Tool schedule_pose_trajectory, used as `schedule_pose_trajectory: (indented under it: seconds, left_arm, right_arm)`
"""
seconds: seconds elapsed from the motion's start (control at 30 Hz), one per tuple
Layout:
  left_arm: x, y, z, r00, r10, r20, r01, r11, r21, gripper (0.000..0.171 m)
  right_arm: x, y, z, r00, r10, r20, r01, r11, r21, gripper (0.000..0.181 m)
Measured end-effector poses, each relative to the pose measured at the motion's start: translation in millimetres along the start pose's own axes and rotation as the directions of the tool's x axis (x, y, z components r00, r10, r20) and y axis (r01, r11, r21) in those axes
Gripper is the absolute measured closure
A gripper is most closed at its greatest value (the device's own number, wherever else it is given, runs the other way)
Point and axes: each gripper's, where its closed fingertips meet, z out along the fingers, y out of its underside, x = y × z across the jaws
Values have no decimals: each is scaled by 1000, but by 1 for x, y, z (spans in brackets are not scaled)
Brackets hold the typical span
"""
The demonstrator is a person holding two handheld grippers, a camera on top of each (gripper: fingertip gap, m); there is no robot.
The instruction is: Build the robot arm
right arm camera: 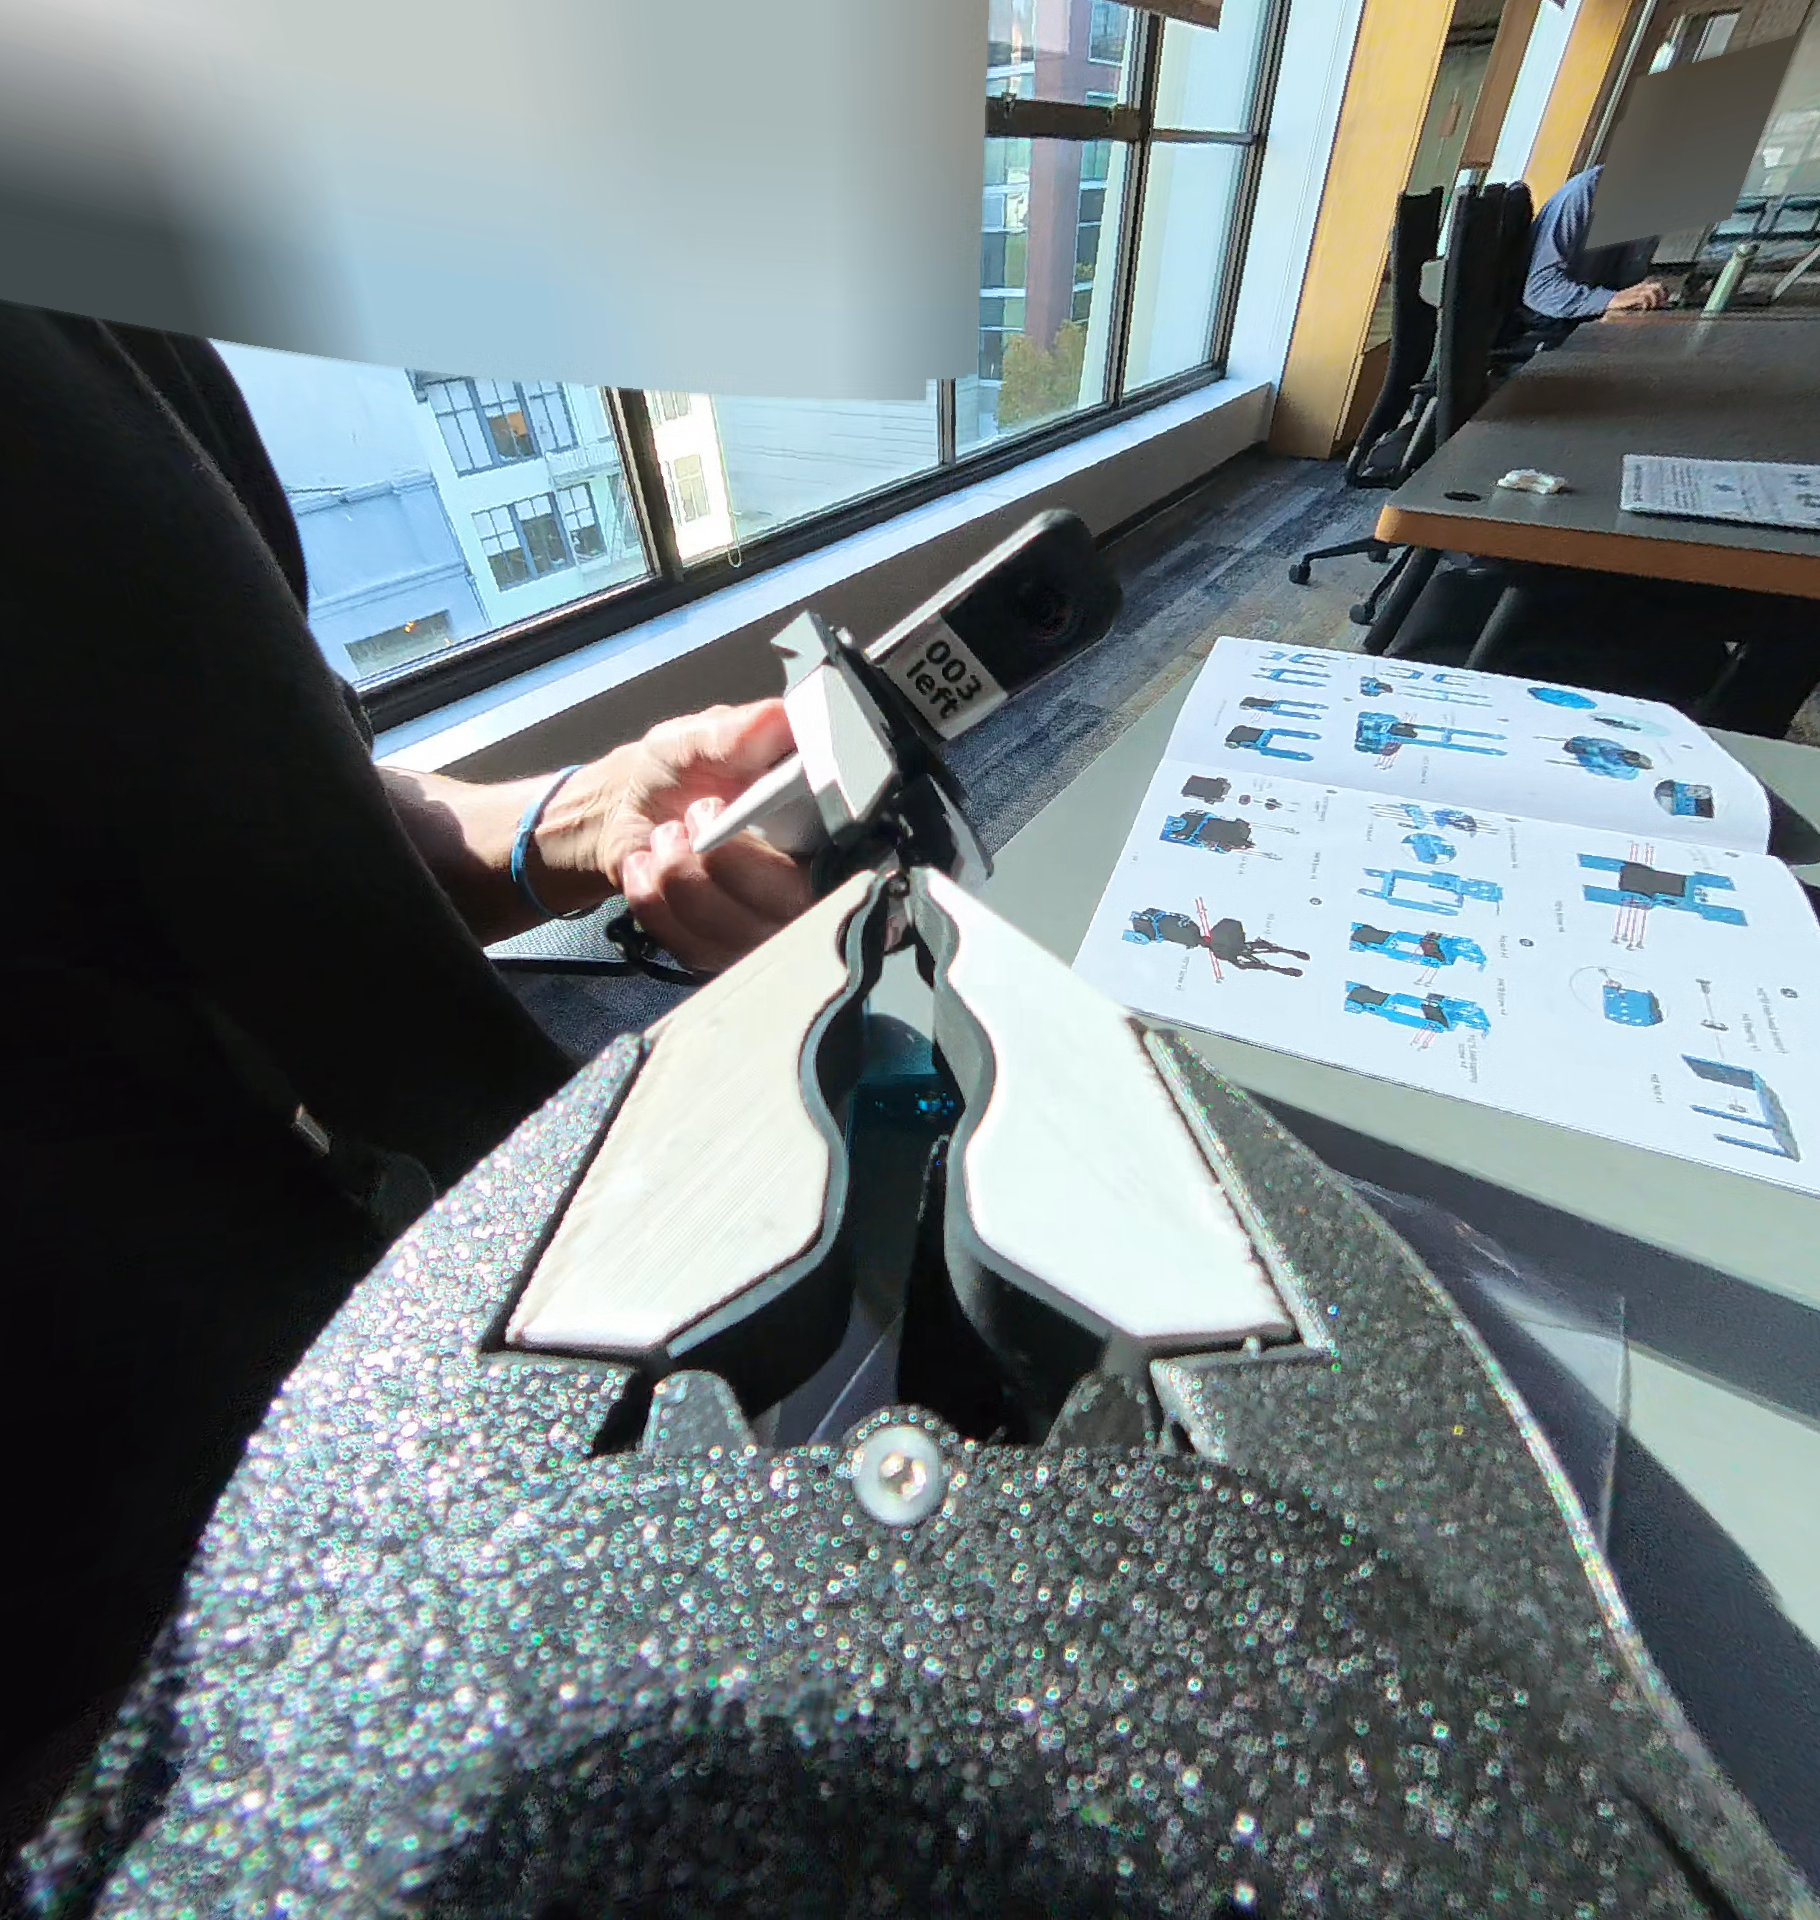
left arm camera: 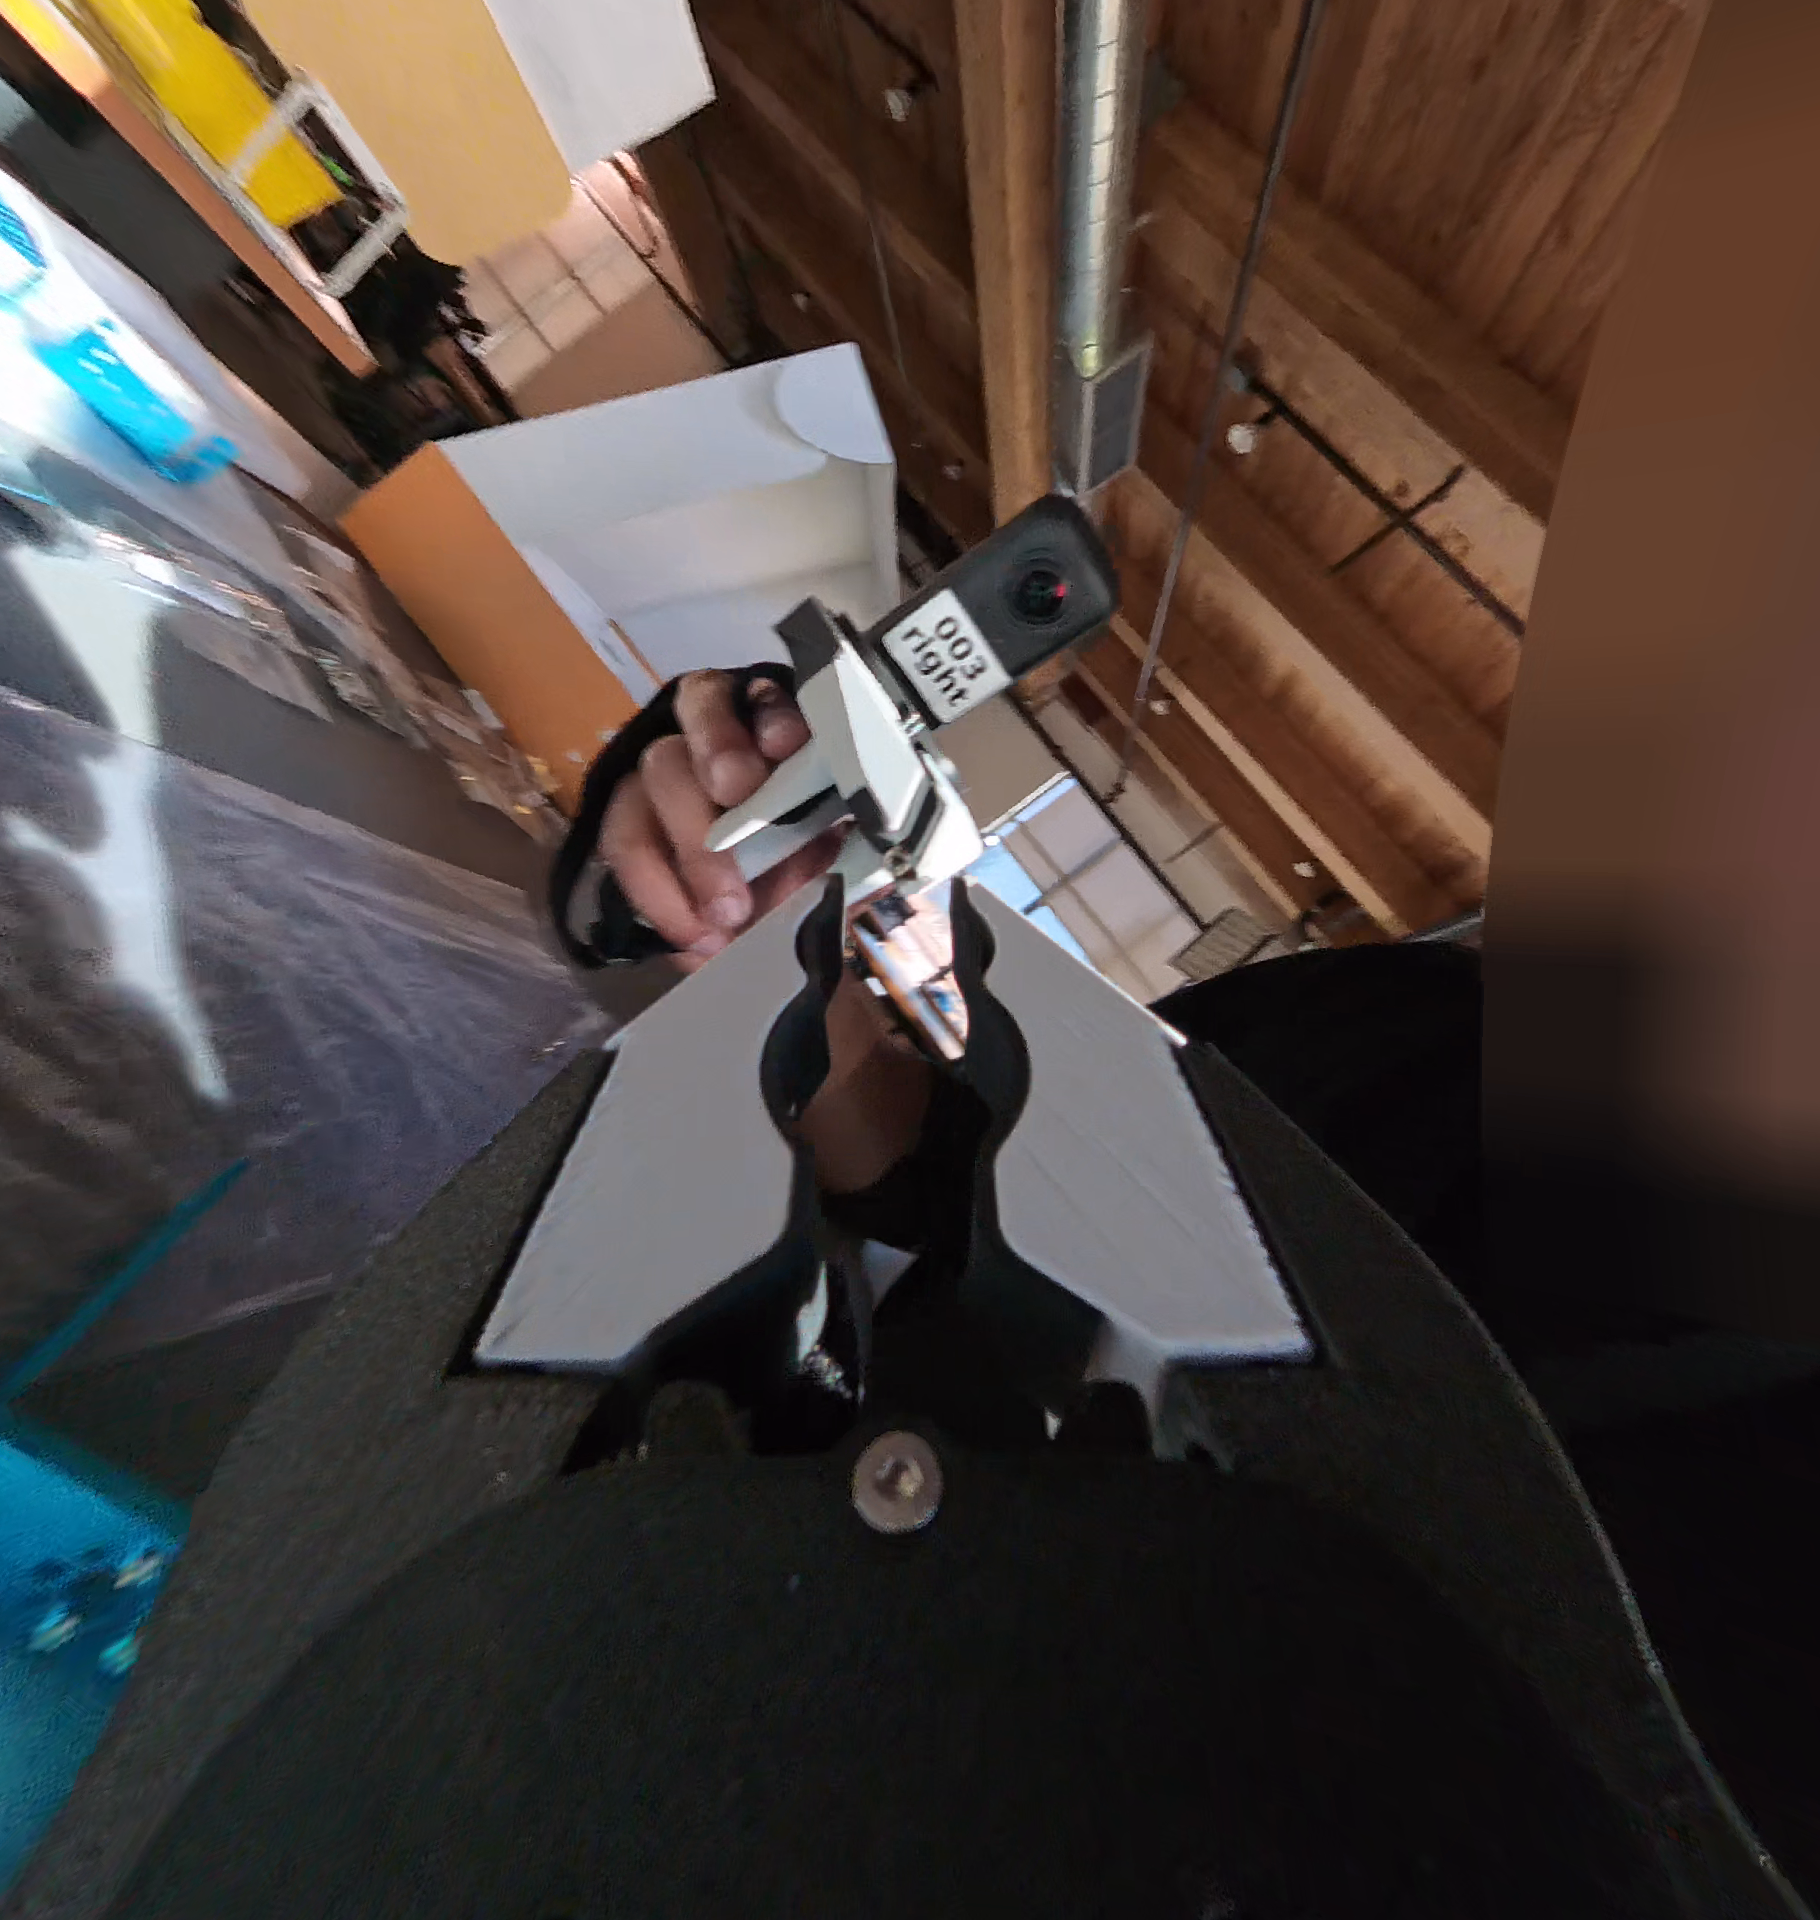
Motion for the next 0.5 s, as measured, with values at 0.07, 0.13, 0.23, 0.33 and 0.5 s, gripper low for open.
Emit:
schedule_pose_trajectory:
  seconds: [0.07, 0.13, 0.23, 0.33, 0.5]
  left_arm:
    - [0, -2, 4, 999, -44, -25, 45, 999, 13, 154]
    - [-5, -1, 7, 998, -65, -23, 65, 998, 14, 154]
    - [-5, -2, 8, 993, -99, -58, 100, 995, 18, 162]
    - [-3, -2, 9, 989, -116, -92, 118, 993, 21, 171]
    - [-3, -3, 10, 984, -131, -118, 135, 991, 27, 171]
  right_arm:
    - [-2, 0, -2, 1000, 4, 19, -5, 1000, 4, 178]
    - [-1, 0, -4, 1000, 6, 25, -6, 1000, 7, 178]
    - [-3, 1, -4, 999, 7, 39, -7, 1000, 9, 178]
    - [-2, 0, -5, 999, 13, 42, -14, 1000, 17, 178]
    - [-1, -1, -6, 998, 34, 59, -37, 998, 45, 178]
